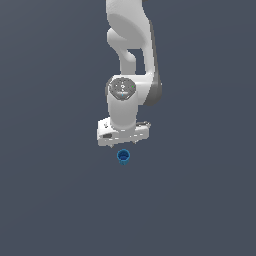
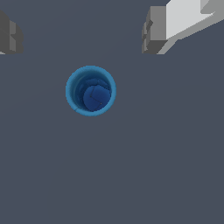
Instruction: Pick up the object and move it to a goal position.
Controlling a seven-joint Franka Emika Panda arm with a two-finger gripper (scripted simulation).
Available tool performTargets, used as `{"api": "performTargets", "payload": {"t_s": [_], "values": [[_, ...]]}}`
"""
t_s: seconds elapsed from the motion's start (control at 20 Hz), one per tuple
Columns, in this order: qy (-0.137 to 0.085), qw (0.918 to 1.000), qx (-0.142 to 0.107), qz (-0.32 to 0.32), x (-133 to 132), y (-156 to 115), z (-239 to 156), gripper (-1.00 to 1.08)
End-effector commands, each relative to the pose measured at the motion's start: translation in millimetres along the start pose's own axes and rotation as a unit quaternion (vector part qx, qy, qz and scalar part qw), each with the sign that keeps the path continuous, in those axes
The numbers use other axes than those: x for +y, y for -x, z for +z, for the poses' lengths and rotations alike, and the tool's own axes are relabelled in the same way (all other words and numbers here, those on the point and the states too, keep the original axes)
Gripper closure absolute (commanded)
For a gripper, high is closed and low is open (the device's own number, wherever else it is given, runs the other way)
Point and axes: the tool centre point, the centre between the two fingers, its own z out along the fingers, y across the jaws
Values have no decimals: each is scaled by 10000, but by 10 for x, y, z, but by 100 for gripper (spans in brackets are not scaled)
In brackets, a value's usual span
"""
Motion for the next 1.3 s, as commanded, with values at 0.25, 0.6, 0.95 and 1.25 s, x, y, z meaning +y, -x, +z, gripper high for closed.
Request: {"api": "performTargets", "payload": {"t_s": [0.25,0.6,0.95,1.25], "values": [[-32,9980,123,-626,37,-148,262,-92],[-46,9960,178,-878,51,-204,370,-92],[-46,9960,173,-871,51,-202,435,-92],[-47,9959,178,-883,46,-205,737,-92]]}}
